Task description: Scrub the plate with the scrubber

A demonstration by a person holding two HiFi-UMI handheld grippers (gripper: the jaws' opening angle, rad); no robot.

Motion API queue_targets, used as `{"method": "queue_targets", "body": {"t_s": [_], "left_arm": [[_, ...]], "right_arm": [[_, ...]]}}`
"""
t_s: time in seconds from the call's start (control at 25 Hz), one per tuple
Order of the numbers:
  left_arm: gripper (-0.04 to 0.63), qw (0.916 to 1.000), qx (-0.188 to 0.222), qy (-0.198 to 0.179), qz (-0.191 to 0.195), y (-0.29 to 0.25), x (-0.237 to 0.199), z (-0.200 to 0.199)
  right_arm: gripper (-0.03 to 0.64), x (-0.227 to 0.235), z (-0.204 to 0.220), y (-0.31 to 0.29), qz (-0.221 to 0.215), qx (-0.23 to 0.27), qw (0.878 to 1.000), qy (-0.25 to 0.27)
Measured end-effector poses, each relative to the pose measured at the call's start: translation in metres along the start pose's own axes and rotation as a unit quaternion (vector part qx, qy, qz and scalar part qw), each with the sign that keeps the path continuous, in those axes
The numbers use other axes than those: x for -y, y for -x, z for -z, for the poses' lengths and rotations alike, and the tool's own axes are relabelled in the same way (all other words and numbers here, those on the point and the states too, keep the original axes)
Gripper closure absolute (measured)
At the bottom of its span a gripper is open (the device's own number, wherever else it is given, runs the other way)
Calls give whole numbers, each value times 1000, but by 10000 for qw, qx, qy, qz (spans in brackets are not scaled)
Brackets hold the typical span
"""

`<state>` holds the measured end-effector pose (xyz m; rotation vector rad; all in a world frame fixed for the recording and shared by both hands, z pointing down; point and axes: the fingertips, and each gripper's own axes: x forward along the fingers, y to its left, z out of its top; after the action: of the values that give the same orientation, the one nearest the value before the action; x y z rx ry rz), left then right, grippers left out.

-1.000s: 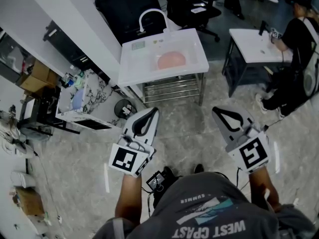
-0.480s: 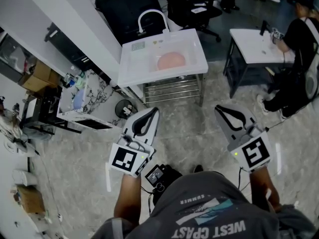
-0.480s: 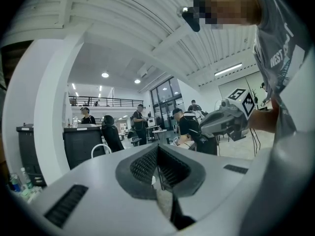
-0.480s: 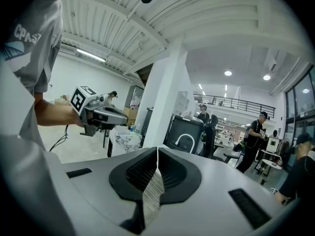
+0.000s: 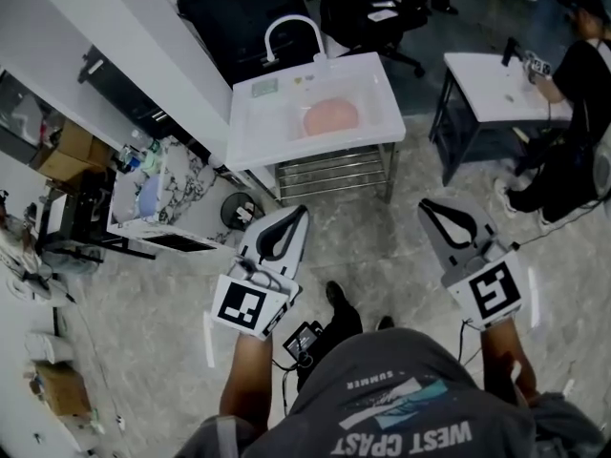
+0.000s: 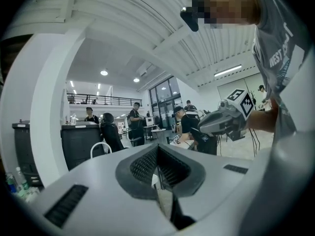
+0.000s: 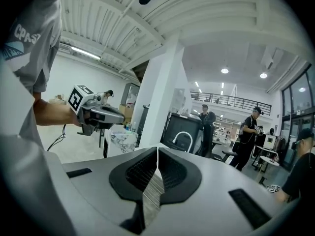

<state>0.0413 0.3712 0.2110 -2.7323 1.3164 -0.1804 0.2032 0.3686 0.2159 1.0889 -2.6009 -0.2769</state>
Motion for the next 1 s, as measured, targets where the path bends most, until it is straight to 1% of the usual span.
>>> {"method": "queue_targets", "body": {"t_s": [0.12,0.4,0.56,0.68,0.84,1.0], "left_arm": [[594,9999,-13,112,73,-5,-21,9],[594,9994,159,240,193,-17,-93,13],[594,9986,199,374,320,-27,-131,25],[594,9979,167,458,431,-33,-155,32],[594,9972,158,407,608,-42,-180,32],[594,9968,251,423,631,-46,-197,34]], "right_arm": [[584,2,-1,-21,77,-46,9999,-70],[584,7,-21,-85,293,-130,9995,-18],[584,8,-28,-122,397,-191,9990,9],[584,10,-29,-146,432,-345,9985,-44],[584,19,-41,-173,564,-374,9977,-64],[584,18,-46,-195,563,-318,9979,-32]]}}
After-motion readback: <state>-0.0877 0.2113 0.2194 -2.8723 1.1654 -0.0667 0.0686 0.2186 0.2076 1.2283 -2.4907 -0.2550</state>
